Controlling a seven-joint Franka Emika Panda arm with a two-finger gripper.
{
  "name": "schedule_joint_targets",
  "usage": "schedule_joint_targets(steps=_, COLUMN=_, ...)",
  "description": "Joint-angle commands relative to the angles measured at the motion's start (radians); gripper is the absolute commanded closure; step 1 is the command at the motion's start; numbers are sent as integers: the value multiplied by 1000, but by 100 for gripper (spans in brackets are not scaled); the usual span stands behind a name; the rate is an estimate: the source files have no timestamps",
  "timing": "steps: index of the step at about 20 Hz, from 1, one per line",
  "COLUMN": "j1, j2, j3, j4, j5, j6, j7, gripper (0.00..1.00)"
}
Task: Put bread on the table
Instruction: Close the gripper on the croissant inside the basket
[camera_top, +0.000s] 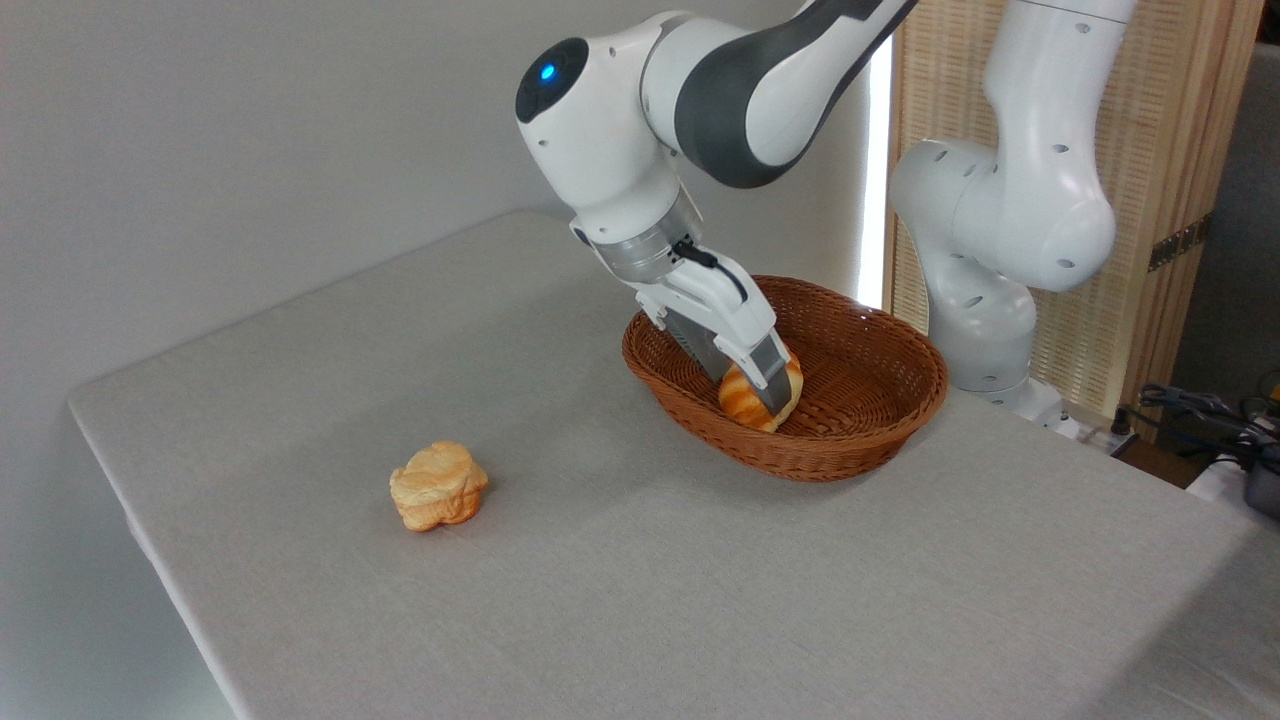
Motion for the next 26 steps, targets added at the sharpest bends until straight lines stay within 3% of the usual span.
schedule_joint_targets(steps=1, j1=-14, j2=35, j3=12, j4=1, j5=2, j6=24, j7=18, gripper=0)
schedule_joint_targets(steps=5, j1=-14, j2=55, j3=0, j4=2, j5=2, j6=29, j7=20, gripper=0)
schedule_joint_targets(steps=6, j1=-14, j2=55, j3=0, j4=2, j5=2, j6=28, j7=23, gripper=5)
schedule_joint_targets(steps=9, j1=-14, j2=52, j3=-1, j4=5, j5=2, j6=29, j7=41, gripper=47)
schedule_joint_targets(steps=10, j1=-14, j2=52, j3=-1, j4=7, j5=2, j6=29, j7=43, gripper=51)
schedule_joint_targets(steps=26, j1=-14, j2=49, j3=-3, j4=11, j5=2, j6=26, j7=43, gripper=50)
